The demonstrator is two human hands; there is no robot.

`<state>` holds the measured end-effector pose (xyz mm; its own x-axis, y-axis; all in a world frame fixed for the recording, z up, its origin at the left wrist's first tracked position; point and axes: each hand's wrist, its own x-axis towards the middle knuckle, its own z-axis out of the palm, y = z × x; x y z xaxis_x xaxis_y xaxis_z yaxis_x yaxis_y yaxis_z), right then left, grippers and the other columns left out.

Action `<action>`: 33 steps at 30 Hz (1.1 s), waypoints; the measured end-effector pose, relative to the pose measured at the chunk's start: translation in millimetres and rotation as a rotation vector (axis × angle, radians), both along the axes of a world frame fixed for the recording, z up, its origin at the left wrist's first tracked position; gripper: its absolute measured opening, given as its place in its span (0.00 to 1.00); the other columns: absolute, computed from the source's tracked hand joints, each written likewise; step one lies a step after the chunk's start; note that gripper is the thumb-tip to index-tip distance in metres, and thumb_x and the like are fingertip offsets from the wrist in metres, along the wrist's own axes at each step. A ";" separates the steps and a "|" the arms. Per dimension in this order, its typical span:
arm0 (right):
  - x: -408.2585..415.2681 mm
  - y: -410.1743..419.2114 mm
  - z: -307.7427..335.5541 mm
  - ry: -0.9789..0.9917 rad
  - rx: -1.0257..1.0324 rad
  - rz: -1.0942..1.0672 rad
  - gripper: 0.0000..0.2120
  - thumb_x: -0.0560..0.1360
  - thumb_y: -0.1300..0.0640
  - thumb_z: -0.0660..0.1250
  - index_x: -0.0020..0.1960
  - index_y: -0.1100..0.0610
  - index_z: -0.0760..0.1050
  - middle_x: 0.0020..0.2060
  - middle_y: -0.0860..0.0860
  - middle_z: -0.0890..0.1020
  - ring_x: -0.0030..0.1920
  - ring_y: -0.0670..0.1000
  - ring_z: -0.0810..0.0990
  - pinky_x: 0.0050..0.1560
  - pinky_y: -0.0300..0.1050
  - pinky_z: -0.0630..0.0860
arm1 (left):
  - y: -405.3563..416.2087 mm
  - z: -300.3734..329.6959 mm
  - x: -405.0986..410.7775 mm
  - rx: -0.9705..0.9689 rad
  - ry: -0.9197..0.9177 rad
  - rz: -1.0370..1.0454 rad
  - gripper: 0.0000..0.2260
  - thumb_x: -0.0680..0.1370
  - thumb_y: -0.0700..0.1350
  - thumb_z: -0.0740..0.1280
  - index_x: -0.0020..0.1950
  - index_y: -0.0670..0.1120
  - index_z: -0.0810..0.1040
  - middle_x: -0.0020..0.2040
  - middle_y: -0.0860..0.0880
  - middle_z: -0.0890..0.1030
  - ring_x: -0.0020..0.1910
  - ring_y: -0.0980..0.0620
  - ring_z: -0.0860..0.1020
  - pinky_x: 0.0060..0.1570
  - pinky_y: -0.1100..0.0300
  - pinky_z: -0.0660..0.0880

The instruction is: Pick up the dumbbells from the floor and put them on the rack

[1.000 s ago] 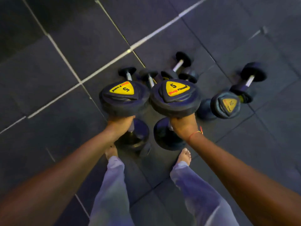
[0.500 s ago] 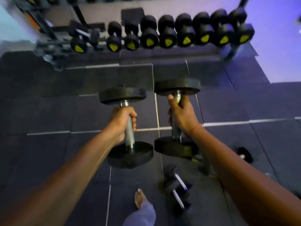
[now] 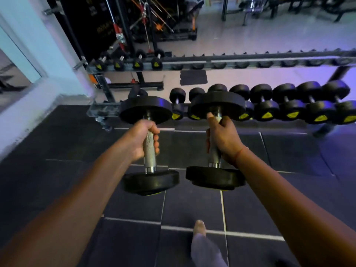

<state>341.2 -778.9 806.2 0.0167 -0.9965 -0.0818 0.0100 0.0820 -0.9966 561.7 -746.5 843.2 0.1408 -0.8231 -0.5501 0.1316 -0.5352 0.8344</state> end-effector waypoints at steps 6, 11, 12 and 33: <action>57.9 -202.9 -1.8 -0.043 0.018 0.153 0.13 0.81 0.49 0.60 0.52 0.60 0.66 0.30 0.55 0.71 0.22 0.55 0.72 0.22 0.45 0.73 | -197.4 1.1 58.4 -0.001 -0.043 -0.017 0.02 0.61 0.41 0.63 0.32 0.45 0.70 0.28 0.47 0.69 0.26 0.49 0.69 0.32 0.56 0.70; 105.7 -356.8 -5.6 -0.031 0.082 0.122 0.14 0.80 0.48 0.62 0.52 0.61 0.69 0.29 0.53 0.73 0.26 0.52 0.73 0.25 0.42 0.72 | -347.8 -4.2 104.5 0.075 -0.031 -0.017 0.04 0.66 0.40 0.61 0.32 0.44 0.68 0.26 0.47 0.68 0.25 0.48 0.67 0.32 0.59 0.69; 116.3 -391.2 -6.2 -0.046 0.108 0.136 0.14 0.80 0.48 0.62 0.52 0.60 0.69 0.29 0.54 0.73 0.26 0.52 0.73 0.26 0.44 0.73 | -381.9 -6.4 114.5 0.081 -0.033 -0.011 0.04 0.67 0.40 0.60 0.32 0.44 0.68 0.27 0.47 0.67 0.24 0.48 0.67 0.32 0.59 0.69; 161.0 -1039.1 -94.6 -0.039 0.331 0.007 0.12 0.82 0.50 0.59 0.57 0.58 0.67 0.34 0.55 0.72 0.27 0.53 0.72 0.26 0.46 0.75 | -1068.0 -102.8 161.6 0.201 -0.137 -0.110 0.06 0.69 0.39 0.61 0.32 0.44 0.70 0.27 0.47 0.70 0.25 0.49 0.70 0.32 0.58 0.72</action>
